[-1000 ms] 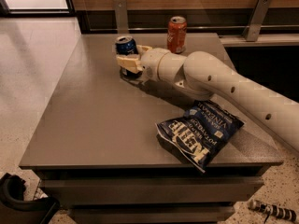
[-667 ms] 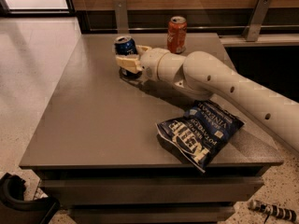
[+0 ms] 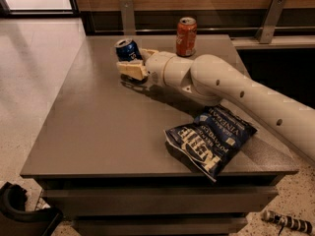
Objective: Place pepsi can upright
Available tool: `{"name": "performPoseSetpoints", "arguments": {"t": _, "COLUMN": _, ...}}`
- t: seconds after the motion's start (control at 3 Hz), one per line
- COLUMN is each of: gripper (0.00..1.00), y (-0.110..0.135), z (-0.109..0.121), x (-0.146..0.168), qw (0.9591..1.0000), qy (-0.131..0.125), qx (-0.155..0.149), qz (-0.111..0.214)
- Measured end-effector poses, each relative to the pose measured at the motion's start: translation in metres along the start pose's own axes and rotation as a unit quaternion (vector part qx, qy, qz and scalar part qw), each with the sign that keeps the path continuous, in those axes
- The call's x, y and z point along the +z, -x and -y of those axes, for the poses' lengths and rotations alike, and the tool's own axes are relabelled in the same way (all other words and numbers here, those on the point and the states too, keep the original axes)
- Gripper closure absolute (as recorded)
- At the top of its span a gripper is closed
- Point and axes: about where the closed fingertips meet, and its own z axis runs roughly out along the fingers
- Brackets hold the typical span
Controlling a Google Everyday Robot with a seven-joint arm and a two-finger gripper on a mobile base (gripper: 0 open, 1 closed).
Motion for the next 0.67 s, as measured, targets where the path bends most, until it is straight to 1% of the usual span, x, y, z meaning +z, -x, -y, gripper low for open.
{"name": "performPoseSetpoints", "arguments": {"t": 0.33, "gripper": 0.0, "y": 0.0003, "z": -0.0014, "x": 0.0011, "qw": 1.0, "qy": 0.001, "qx": 0.0, "qz": 0.0}}
{"name": "performPoseSetpoints", "arguments": {"t": 0.67, "gripper": 0.0, "y": 0.0003, "z": -0.0014, "x": 0.0011, "qw": 1.0, "qy": 0.001, "qx": 0.0, "qz": 0.0}}
